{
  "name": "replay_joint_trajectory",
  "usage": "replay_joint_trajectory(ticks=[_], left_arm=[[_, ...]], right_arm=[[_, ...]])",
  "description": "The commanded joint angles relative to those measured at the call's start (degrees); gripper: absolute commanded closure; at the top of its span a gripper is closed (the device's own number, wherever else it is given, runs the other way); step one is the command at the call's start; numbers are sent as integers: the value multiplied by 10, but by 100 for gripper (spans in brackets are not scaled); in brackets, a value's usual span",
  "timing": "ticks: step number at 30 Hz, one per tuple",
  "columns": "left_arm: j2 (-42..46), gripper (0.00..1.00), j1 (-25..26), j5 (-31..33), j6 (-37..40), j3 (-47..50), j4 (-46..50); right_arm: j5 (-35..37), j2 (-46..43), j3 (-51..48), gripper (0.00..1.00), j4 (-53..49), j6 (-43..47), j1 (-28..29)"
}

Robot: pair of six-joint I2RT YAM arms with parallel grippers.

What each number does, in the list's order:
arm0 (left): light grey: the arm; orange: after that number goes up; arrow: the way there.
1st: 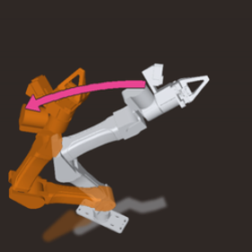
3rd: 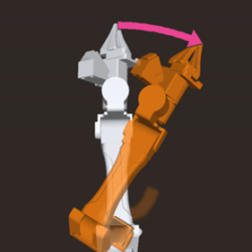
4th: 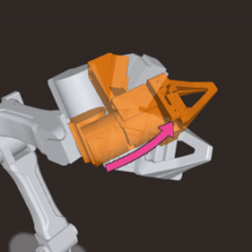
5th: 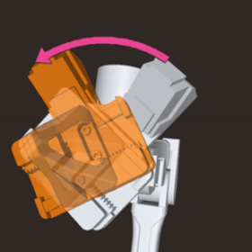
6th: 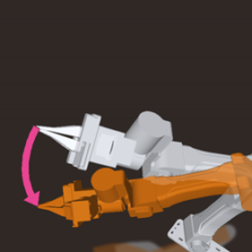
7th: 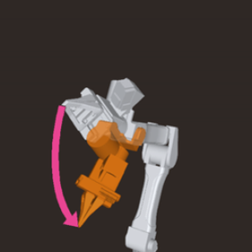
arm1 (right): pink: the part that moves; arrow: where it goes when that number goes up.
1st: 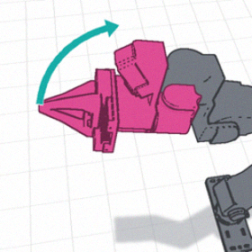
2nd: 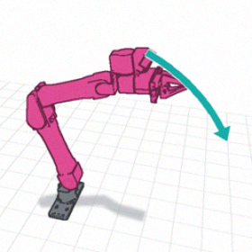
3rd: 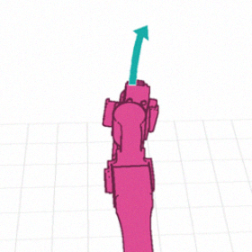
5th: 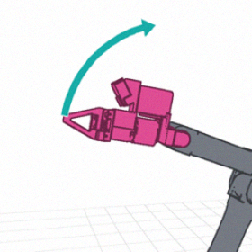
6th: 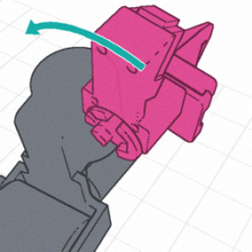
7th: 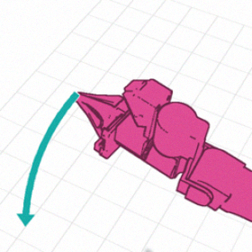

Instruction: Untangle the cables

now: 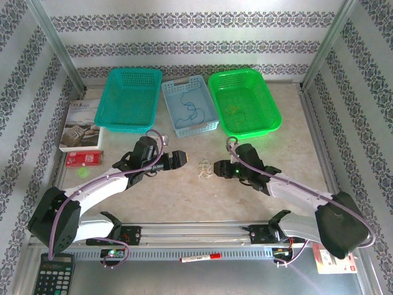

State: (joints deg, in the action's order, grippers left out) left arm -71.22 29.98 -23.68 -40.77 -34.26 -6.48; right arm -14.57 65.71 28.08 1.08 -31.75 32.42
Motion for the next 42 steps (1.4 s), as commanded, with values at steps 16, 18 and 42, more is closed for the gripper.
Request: replay_joint_trajectory(ticks=[16, 18, 42], left_arm=[[-49, 14, 36, 19, 21, -14, -17], [-55, 13, 40, 20, 23, -18, -17], [-320, 24, 147, 171, -8, -315, 95]], right_arm=[[34, -26, 10, 53, -32, -15, -16], [34, -22, 11, 52, -32, -16, -19], [-27, -172, -51, 44, -106, -21, -167]])
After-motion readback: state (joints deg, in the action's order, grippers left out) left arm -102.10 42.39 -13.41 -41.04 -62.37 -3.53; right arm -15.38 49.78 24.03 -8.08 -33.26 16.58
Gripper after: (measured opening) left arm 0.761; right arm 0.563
